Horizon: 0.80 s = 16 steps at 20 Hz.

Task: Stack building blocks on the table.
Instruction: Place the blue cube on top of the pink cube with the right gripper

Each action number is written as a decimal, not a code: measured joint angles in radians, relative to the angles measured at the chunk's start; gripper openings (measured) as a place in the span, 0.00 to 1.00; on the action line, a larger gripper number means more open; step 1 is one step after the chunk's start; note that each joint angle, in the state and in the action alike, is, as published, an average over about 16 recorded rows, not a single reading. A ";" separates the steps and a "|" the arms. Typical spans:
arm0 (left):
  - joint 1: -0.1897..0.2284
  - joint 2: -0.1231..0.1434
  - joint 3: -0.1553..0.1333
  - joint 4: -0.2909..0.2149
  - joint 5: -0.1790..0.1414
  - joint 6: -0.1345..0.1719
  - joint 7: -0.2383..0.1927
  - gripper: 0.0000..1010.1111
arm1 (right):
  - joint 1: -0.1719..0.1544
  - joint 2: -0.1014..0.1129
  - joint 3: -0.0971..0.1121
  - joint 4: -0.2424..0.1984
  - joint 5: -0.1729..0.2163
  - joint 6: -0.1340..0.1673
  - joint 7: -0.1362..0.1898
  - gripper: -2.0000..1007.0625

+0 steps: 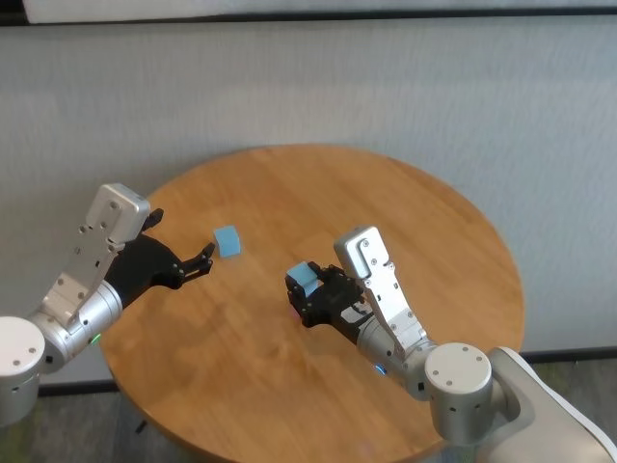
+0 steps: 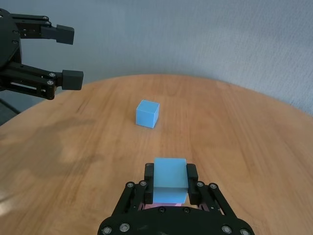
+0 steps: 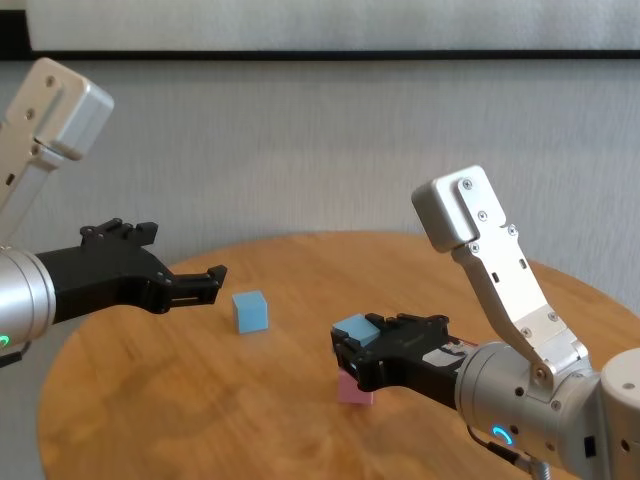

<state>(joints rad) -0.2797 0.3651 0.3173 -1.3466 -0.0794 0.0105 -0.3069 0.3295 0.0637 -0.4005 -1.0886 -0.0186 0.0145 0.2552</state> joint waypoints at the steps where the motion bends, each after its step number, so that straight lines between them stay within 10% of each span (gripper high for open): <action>1: 0.000 0.000 0.000 0.000 0.000 0.000 0.000 0.99 | 0.000 0.000 0.000 0.001 -0.001 0.000 0.000 0.36; 16: 0.000 0.000 0.000 0.000 0.000 0.000 0.000 0.99 | -0.009 -0.004 0.007 -0.010 -0.008 -0.004 -0.016 0.53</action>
<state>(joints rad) -0.2797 0.3651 0.3172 -1.3465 -0.0794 0.0105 -0.3069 0.3203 0.0601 -0.3939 -1.0989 -0.0264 0.0109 0.2392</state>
